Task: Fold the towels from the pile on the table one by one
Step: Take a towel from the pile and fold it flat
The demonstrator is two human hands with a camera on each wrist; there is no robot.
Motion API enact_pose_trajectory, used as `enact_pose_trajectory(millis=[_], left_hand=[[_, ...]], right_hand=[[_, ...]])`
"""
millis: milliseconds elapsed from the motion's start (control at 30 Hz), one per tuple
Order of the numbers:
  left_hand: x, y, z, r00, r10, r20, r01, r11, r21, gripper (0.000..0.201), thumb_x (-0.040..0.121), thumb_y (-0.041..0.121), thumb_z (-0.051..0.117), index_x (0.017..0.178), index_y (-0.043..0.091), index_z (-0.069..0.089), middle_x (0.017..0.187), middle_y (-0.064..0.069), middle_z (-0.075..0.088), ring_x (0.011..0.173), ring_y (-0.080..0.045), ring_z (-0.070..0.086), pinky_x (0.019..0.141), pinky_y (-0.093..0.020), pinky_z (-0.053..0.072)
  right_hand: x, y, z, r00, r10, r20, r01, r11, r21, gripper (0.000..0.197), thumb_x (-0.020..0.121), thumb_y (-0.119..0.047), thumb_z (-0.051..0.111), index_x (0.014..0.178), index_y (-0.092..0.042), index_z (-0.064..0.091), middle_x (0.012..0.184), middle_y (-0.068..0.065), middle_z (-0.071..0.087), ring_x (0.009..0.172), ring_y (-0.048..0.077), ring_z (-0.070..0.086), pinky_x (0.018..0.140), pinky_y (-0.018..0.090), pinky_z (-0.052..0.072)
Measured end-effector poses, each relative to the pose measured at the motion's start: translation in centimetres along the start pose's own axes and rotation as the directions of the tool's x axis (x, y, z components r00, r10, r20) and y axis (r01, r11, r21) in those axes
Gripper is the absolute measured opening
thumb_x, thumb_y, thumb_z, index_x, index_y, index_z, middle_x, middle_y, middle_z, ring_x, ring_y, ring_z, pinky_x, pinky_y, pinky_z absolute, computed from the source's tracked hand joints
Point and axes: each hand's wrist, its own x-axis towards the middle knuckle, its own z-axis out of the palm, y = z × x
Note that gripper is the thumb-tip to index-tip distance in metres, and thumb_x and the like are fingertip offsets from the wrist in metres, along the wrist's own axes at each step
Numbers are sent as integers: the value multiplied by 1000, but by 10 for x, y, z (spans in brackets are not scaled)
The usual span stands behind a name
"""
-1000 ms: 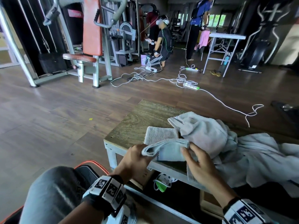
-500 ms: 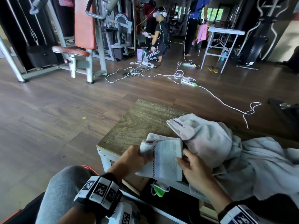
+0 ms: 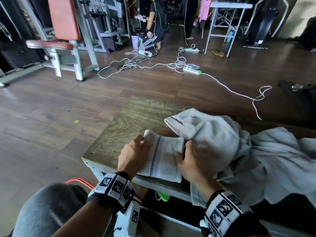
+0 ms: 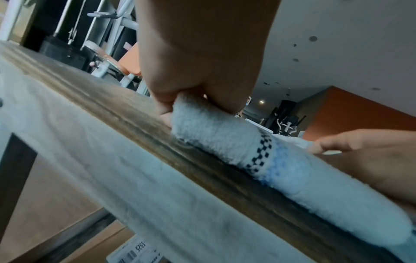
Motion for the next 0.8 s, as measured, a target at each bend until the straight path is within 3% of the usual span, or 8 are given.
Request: enact_pose_trajectory(millis=[100,167,267,400,467,600,700,800], left_hand=[[17,-2,-3,998,52,-43,-53,999,-11,20,97,37,45,113,26,49,96,-14,71,79,-34,67,70,-42,56],[24,-1,-8,983,115,-142,-120,992,-29,15,98,31,45,112,25,45,97,-10,71,79,-29,65,73,-45,55],[13,5,-14,918,279,-282,-264,960,88,24,91,36,58,110,24,50,104,1,62,93,-21,54,82,-39,42],[-16,-3,-9,900,427,84,-431,850,302,39,83,61,46,107,35,63,106,11,60,102,-15,56,93,-39,38],[-17,-14,-13,886,444,131,-462,827,321,38,83,52,41,109,39,66,111,12,63,110,-17,58,102,-42,35],[-18,-18,-24,904,409,127,-428,851,303,36,91,21,55,118,41,66,130,18,59,129,-8,48,120,-56,4],[-37,-11,-21,879,423,220,-471,843,259,46,92,55,50,137,47,47,150,21,40,145,-6,27,121,-52,0],[-55,-11,-10,829,501,250,-556,788,263,77,76,77,43,144,41,40,157,11,33,146,-9,26,121,-42,11]], right_hand=[[-5,-5,-7,965,-261,7,259,957,-133,47,95,-33,55,139,-23,43,145,1,44,125,21,45,94,30,44],[-8,-8,-8,947,-285,146,312,923,-226,44,98,-43,42,140,-31,42,153,-5,32,135,21,33,107,38,40],[-13,-13,-8,945,-278,174,312,923,-224,37,94,-51,38,119,-29,55,120,-5,50,114,20,50,88,43,51],[-13,-25,-19,966,-245,82,253,962,-103,13,94,-37,51,97,-25,53,96,-4,54,89,17,56,66,35,49],[-15,-21,-17,967,-247,60,251,965,-76,12,93,-28,54,101,-20,58,101,0,55,95,19,55,74,37,51],[-26,-10,-5,933,-323,160,330,944,-19,20,93,-26,53,99,-12,66,95,5,59,92,28,58,78,43,50],[-27,-7,-2,938,-321,132,318,947,42,11,92,-19,59,96,-13,68,91,5,65,89,28,61,78,44,50],[-28,-2,0,944,-306,122,300,952,65,23,88,-10,63,109,-14,69,100,5,69,96,27,64,86,40,51]])
